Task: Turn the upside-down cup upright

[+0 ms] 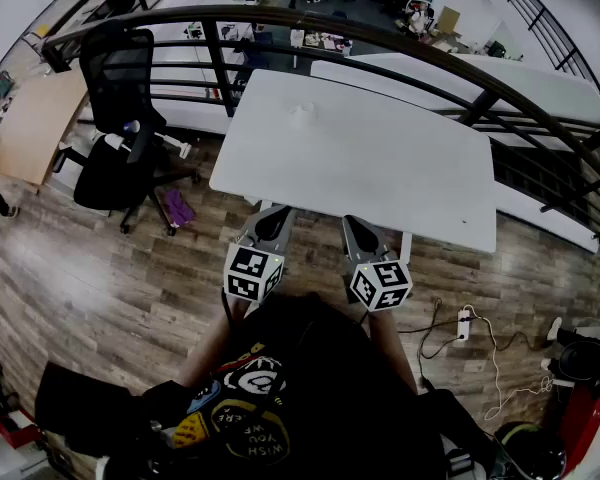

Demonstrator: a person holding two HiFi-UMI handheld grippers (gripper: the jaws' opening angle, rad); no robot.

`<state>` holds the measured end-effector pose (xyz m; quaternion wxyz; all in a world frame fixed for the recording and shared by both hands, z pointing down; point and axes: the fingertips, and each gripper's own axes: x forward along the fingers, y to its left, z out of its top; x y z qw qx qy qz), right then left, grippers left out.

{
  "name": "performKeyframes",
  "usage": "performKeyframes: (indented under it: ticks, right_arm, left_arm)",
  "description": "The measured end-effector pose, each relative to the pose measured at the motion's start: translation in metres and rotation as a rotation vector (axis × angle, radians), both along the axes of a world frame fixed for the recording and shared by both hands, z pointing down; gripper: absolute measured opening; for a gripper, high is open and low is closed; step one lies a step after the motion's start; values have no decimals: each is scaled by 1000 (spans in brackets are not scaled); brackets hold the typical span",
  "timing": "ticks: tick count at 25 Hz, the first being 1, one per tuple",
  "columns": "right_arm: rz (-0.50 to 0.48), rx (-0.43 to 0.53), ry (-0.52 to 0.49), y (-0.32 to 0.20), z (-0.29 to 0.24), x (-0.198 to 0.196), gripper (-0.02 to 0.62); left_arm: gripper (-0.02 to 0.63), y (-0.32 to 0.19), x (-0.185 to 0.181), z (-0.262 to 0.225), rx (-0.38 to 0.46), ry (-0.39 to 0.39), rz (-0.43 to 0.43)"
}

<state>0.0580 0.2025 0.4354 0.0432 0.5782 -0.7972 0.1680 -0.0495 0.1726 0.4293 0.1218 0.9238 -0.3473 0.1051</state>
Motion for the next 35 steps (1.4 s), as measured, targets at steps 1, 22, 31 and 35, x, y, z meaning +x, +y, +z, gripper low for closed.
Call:
performKeyframes:
  ticks: [1,22,31,35]
  right_arm:
    - [-1,-2,0,1,1,-1,-2]
    - [-46,11,-138,-12,11,-49,0]
    - [-36,-59,-135,-9,47,-73,0]
    - [-40,-100,-127,-34,67,-66,0]
  left_arm:
    - [5,0,1,1,2,1,0]
    - [5,-7,-42,19,-28,-3,3]
    - [5,-16,-61,50,-121,24,22]
    - [5,-35,-52,71,-143,-11,31]
